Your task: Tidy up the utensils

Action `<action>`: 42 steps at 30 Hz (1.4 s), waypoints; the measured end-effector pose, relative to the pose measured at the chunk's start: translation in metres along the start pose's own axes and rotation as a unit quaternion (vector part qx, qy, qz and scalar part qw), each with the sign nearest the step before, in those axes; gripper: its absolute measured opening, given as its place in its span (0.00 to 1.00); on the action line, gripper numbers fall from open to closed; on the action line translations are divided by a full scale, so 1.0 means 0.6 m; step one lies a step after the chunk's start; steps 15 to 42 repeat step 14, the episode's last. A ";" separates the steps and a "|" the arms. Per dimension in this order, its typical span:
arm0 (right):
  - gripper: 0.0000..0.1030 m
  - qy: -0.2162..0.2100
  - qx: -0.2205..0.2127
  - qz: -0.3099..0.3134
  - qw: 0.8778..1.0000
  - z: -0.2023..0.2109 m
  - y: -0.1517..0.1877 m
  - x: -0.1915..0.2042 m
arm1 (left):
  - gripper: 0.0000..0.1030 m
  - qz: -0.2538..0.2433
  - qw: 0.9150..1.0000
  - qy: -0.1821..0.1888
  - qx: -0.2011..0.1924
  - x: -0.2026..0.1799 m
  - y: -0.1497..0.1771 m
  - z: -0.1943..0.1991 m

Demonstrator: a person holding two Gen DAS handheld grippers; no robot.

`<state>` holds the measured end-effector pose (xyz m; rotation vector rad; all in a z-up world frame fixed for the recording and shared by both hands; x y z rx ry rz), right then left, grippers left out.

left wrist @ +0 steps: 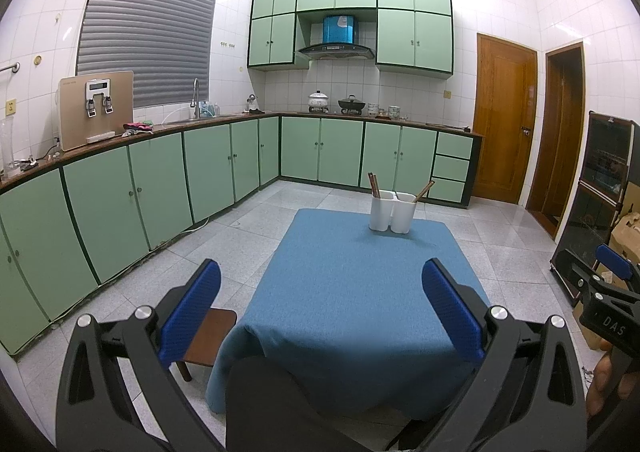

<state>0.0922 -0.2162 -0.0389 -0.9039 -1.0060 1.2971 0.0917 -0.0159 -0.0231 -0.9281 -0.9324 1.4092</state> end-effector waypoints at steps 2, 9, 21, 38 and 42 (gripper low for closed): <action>0.94 -0.001 0.000 0.000 1.000 0.000 0.001 0.000 | 0.95 0.000 1.000 0.000 0.000 0.001 0.000 0.000; 0.94 0.000 0.001 0.000 1.000 -0.001 0.002 0.003 | 0.95 0.000 1.000 -0.003 -0.002 -0.003 0.001 -0.003; 0.94 0.001 0.000 0.000 1.000 0.000 0.002 0.002 | 0.95 -0.002 1.000 -0.001 -0.004 -0.006 0.001 -0.002; 0.94 0.001 0.000 0.000 1.000 0.000 0.002 0.002 | 0.95 -0.002 1.000 -0.001 -0.004 -0.006 0.001 -0.002; 0.94 0.001 0.000 0.000 1.000 0.000 0.002 0.002 | 0.95 -0.002 1.000 -0.001 -0.004 -0.006 0.001 -0.002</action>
Point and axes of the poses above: each gripper's, at about its wrist camera, not at the fingertips, and z roughly against the way its jaws point, x to its left, y to its underside, the point moved 8 cm from there along -z, roughly the way its jaws point, and after that the axes turned 1 degree about x, right-handed, at the moved point
